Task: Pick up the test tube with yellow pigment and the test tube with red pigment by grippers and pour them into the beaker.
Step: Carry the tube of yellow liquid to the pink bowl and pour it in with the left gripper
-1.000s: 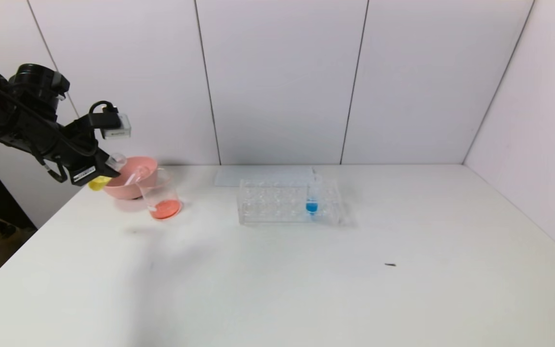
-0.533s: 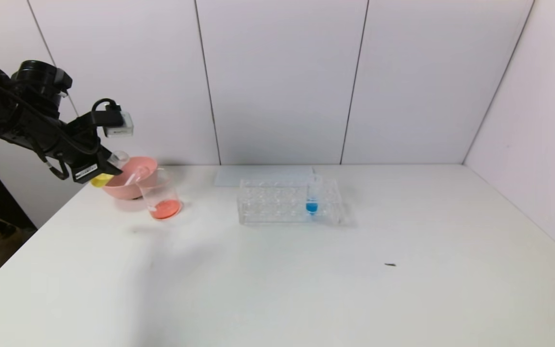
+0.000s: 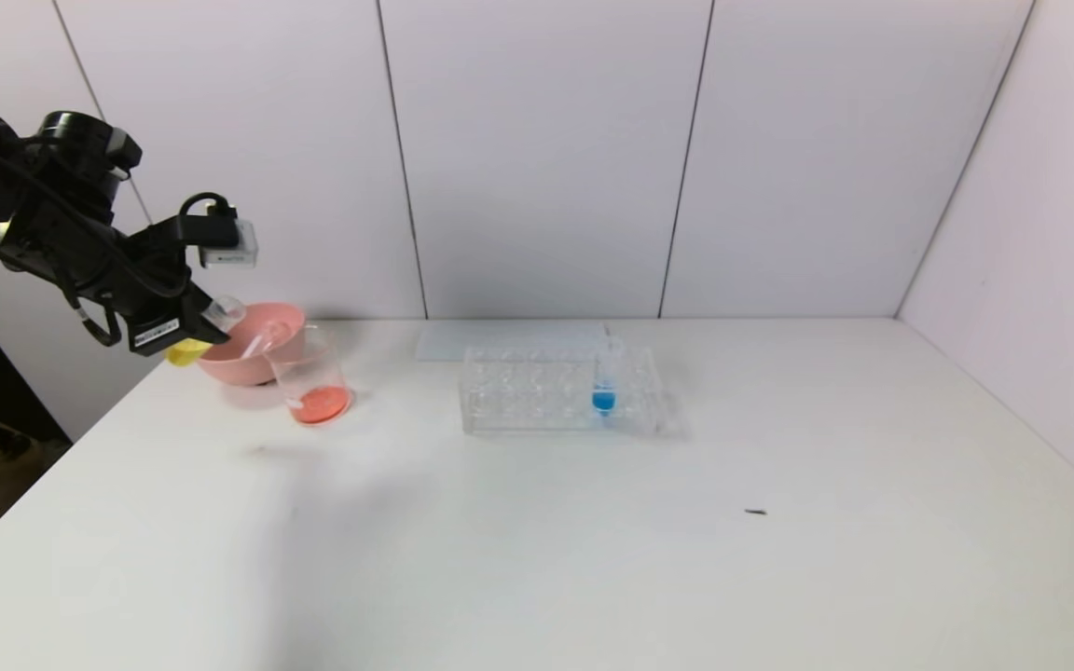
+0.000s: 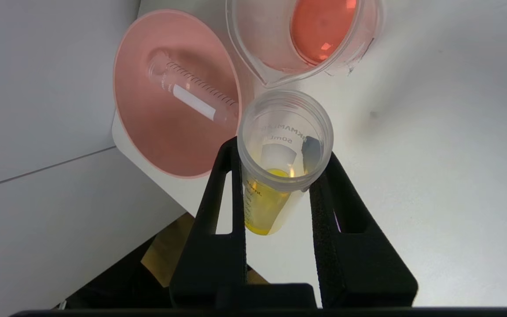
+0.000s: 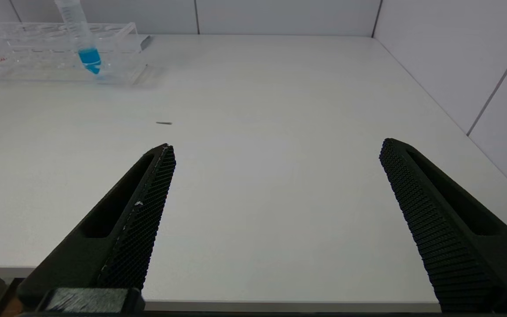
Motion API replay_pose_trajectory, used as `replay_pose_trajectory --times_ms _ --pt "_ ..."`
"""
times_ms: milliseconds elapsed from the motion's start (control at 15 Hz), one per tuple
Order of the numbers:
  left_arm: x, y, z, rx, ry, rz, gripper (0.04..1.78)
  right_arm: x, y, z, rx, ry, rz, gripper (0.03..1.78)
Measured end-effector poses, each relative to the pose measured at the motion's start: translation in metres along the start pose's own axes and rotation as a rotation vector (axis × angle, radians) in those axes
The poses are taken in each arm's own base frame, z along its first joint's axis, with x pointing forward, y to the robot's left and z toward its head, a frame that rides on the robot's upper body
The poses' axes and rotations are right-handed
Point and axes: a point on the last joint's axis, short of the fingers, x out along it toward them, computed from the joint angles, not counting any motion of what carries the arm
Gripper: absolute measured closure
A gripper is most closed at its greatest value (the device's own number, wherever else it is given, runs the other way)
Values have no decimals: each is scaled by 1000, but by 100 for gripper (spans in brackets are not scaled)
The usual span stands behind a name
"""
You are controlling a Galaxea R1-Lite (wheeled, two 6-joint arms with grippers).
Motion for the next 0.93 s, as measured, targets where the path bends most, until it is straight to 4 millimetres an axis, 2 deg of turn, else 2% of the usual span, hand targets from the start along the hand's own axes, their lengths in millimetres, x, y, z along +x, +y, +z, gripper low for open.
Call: replay_pose_trajectory --times_ms 933 --pt "11 7 2 119 98 11 138 0 0 0 0 0 1 11"
